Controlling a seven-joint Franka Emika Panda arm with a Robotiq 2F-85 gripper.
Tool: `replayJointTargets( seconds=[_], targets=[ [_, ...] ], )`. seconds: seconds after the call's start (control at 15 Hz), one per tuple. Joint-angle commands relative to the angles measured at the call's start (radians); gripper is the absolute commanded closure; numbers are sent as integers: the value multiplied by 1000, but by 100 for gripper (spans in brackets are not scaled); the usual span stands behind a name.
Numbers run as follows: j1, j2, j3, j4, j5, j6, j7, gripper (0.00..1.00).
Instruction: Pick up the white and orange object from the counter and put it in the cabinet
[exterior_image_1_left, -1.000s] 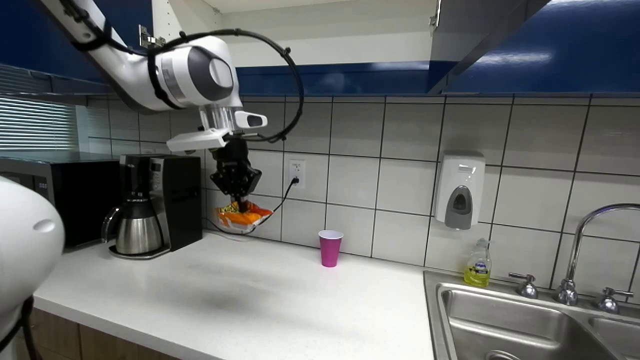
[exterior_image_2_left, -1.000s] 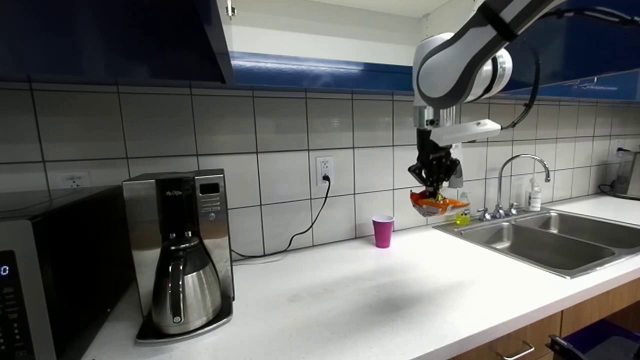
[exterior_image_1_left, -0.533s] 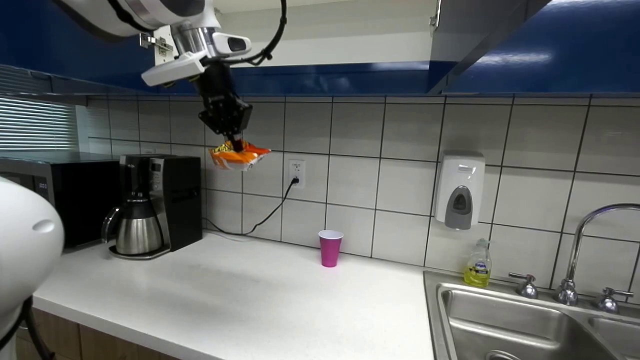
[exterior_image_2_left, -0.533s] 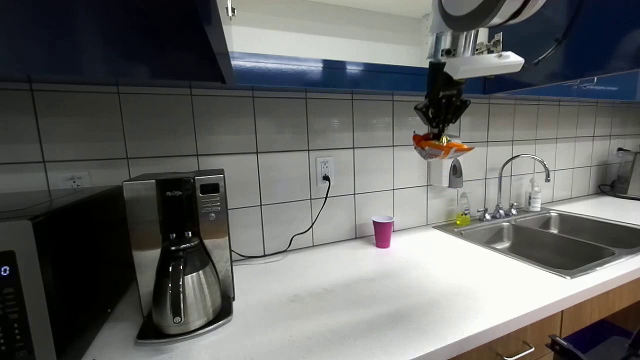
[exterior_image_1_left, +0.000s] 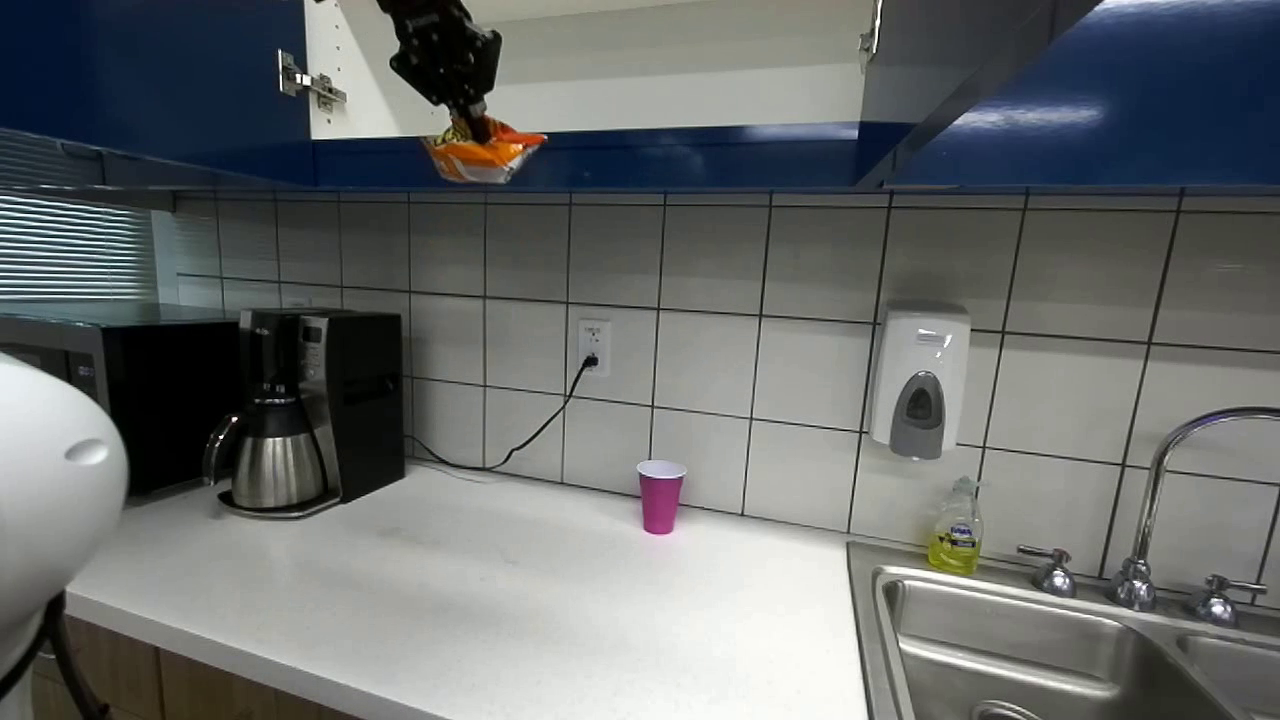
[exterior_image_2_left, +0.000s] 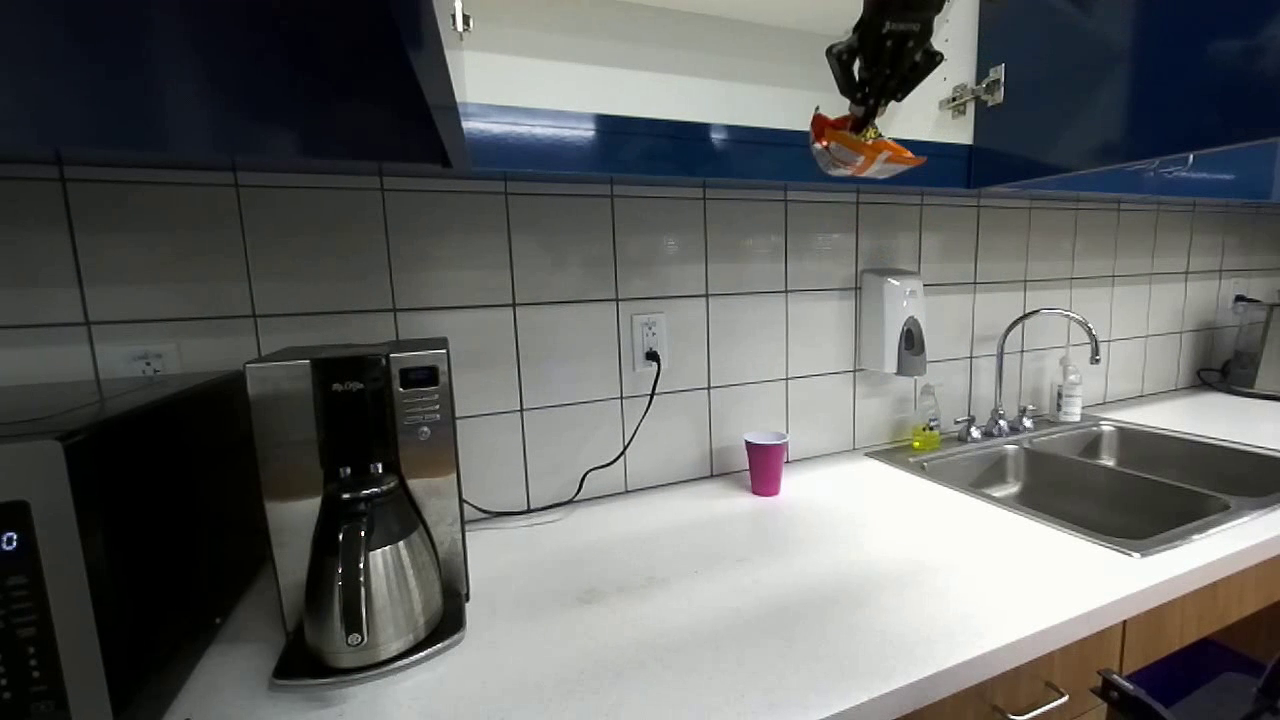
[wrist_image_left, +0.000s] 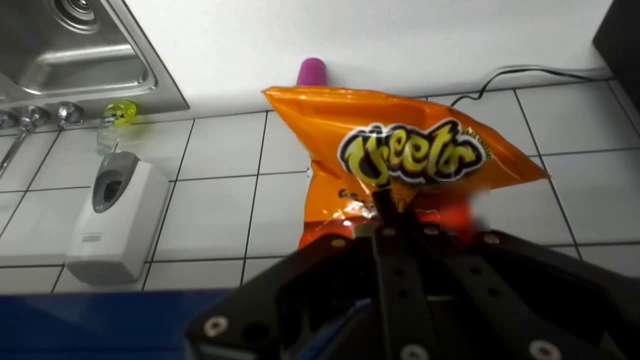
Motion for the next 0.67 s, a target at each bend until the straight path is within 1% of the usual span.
replayJointTargets(
  seconds=[0.0,0.2,0.6],
  targets=[
    [-11,62,1,135,53,8,-60,100],
    [-15,108,11,218,72,36,-68,100],
    [-36,232,31,368,56,90,-41,100]
  ],
)
